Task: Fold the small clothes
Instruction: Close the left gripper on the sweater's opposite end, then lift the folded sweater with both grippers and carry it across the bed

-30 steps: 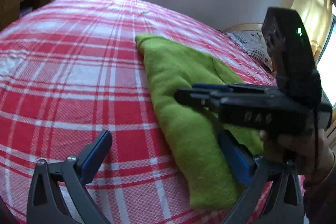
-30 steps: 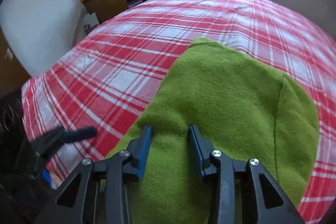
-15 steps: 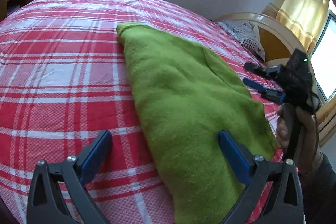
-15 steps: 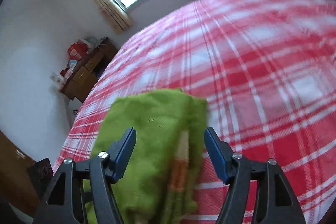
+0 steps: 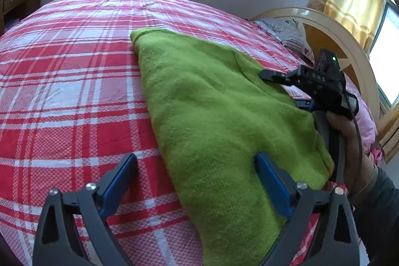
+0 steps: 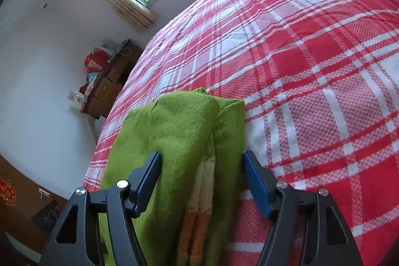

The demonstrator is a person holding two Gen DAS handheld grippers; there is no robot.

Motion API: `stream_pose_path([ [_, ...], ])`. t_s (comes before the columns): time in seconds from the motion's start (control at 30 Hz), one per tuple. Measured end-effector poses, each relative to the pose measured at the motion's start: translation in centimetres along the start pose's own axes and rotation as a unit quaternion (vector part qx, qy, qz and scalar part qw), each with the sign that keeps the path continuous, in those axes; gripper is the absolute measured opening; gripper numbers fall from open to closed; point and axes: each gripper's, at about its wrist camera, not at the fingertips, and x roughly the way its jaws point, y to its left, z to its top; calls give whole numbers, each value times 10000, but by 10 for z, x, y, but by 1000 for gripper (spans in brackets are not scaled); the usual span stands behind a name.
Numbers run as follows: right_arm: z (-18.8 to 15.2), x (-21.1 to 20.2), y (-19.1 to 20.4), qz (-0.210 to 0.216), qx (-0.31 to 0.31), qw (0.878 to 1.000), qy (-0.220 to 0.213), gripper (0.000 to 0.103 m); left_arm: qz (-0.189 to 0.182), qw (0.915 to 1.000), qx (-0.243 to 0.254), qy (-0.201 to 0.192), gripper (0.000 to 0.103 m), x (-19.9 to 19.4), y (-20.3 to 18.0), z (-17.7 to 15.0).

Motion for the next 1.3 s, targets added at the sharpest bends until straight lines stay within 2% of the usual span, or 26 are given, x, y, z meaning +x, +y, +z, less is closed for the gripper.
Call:
stream_pose_path([
  [0.03,-1,0,1,2,-34,10000,1,66,15,10000,42,5,96,0,-1,-1],
  [0.1,0,2,1,75,-83,9999,54,54,27,9999,130,33,94,1,-4,-1],
  [0.13,0,6,1,154,-64,9998,123,44,46,9999,155,42,94,1,-5,-1],
  [0.3,-1,9,-1,263,-40,9995,179,42,99,9996,270,85,92,3,-8,-1],
  [0.47,-4,7,0,157,-147,9997,102,37,34,9987,498,84,75,1,-18,-2],
  [0.6,-9,4,7,32,-265,9996,9,31,116,9974,708,26,61,-2,-27,-2],
  [0.67,-12,0,14,-41,-366,9993,-64,27,199,9966,798,-9,51,-5,-31,-3],
  [0.77,-16,-6,19,17,-334,9993,-182,26,322,9955,888,-31,43,-12,-35,-2],
  [1.0,-33,-26,43,266,-370,9984,-321,25,298,9953,919,-110,39,-45,-36,-3],
  [1.3,-64,-39,87,607,-611,9959,-261,24,352,9954,844,-276,37,-85,-29,-20],
])
